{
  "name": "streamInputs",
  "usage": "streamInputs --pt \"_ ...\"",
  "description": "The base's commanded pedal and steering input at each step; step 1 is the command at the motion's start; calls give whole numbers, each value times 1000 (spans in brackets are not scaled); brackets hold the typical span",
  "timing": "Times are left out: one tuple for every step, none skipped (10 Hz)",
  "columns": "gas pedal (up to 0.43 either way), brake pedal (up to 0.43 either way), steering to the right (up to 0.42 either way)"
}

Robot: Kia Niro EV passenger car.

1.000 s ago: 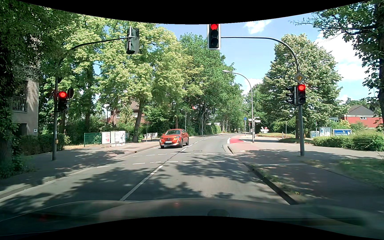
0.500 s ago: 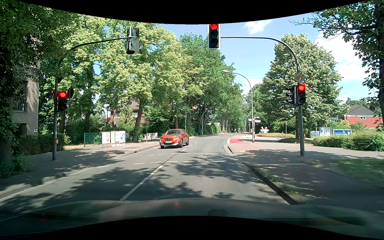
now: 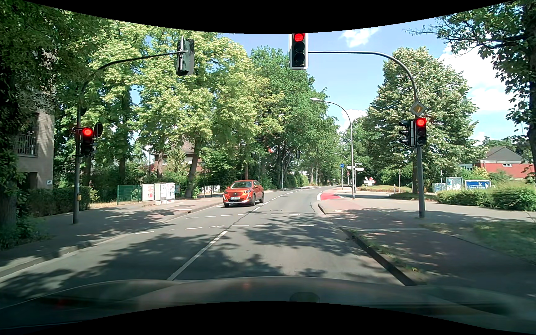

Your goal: Follow the waypoints while adhering to traffic rules and regulations

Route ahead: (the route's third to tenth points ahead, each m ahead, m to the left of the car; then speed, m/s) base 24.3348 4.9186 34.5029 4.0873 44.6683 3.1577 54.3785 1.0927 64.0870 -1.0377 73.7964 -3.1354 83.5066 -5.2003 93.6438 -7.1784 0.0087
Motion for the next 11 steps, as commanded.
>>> streamInputs --pt "0 274 6" --pt "0 274 6" --pt "0 274 6" --pt "0 274 6" --pt "0 274 6" --pt "0 274 6" --pt "0 274 6" --pt "0 274 6" --pt "0 274 6" --pt "0 274 6" --pt "0 274 6"
